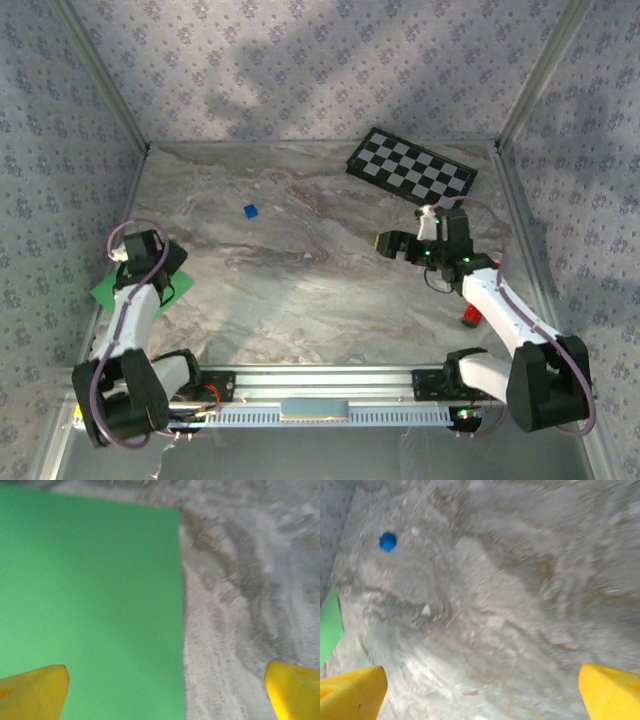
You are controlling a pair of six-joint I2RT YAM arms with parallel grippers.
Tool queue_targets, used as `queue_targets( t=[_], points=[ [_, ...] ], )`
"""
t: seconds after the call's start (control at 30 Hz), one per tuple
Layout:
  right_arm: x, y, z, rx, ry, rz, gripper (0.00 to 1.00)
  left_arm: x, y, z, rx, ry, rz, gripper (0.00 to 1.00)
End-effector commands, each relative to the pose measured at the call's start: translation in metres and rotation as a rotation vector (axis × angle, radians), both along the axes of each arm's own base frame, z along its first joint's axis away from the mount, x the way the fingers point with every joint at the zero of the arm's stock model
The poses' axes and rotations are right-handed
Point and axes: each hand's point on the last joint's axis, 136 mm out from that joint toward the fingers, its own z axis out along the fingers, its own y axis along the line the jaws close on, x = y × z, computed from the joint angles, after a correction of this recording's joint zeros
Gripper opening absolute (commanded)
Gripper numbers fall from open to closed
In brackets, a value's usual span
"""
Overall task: Fold a paper plane with a square sheet of paper (pick it up from the middle)
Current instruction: Move the square sheet of paper to the center of the table.
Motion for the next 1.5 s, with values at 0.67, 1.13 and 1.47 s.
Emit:
queue_targets(
  t=[0.67,1.13,1.47],
  points=[
    [-0.008,0.038,-0.017,-0.163,0.072,0.048,1.00,0.009,-0.015,-0.057,-0.256,0.248,-0.053,1.00],
    [-0.007,0.006,-0.027,-0.222,0.060,-0.095,1.00,-0.019,-0.132,-0.057,-0.299,0.288,-0.288,0.99],
    [-0.012,-0.022,-0.030,-0.158,0.085,-0.219,1.00,-0.029,-0.245,-0.058,-0.240,0.302,-0.556,0.98]
  ],
)
